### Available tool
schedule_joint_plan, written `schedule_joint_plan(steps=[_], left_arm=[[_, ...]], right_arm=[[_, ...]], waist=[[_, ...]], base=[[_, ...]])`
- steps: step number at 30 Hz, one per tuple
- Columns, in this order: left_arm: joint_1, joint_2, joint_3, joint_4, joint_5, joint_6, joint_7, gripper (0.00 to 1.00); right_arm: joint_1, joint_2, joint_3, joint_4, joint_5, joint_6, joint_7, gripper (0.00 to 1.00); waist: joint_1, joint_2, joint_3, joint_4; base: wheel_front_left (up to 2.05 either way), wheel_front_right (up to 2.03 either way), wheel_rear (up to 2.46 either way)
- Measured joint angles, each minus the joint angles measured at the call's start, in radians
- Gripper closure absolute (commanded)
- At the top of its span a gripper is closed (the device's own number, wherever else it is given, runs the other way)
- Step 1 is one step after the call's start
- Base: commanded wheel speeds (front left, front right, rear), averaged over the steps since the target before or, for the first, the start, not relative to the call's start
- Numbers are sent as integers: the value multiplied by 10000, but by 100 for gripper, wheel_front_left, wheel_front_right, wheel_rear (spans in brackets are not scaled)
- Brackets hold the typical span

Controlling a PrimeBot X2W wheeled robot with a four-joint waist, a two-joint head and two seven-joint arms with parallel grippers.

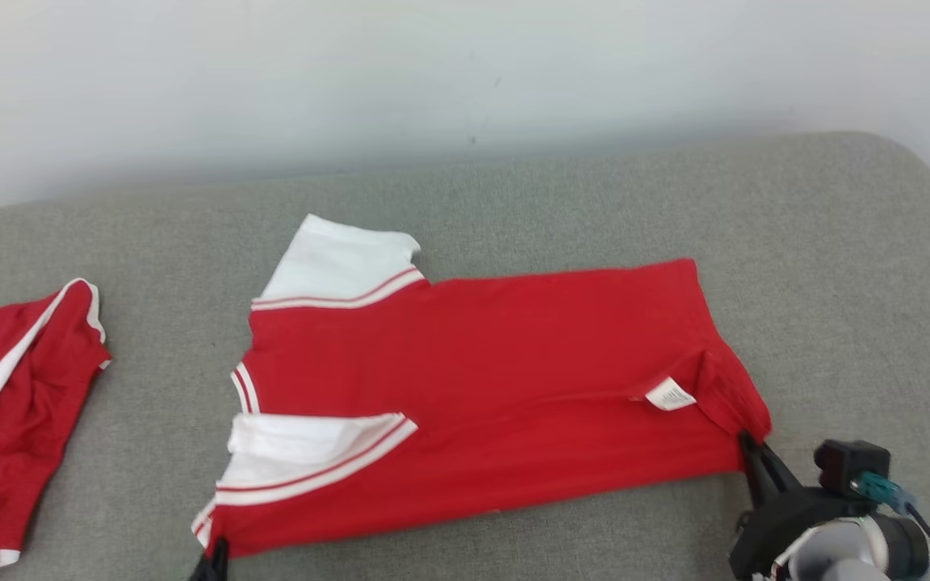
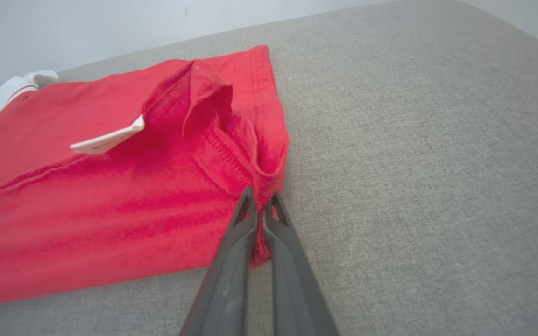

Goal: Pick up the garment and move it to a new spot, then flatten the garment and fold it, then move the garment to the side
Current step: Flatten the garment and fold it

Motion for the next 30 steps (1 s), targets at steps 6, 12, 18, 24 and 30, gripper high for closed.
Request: schedule_joint_plan(steps=[6, 12, 18, 24, 30], left_arm=[[840, -326, 63, -412, 69, -2, 0, 100], [1106, -441, 52, -435, 73, -4, 2, 100], [1239, -510, 88, -284, 71, -4, 2, 69], [1239, -556, 255, -244, 159, 4, 2, 0], [1245, -662, 711, -922, 470, 4, 2, 0]], right_arm=[[1021, -349, -86, -911, 550, 2, 819, 100], [1764, -385, -405, -1584, 717, 4, 1377, 100], [2164, -272, -508, -1871, 683, 2, 1634, 29], [2266, -257, -784, -2054, 322, -2, 1630, 0], [2317, -221, -832, -2589, -59, -2, 1001, 0]], waist=[[-1, 0, -318, 149], [0, 0, -493, 304], [1, 0, -625, 326], [1, 1, -682, 311], [1, 1, -705, 392]], base=[[0, 0, 0], [0, 0, 0], [0, 0, 0], [0, 0, 0], [0, 0, 0]])
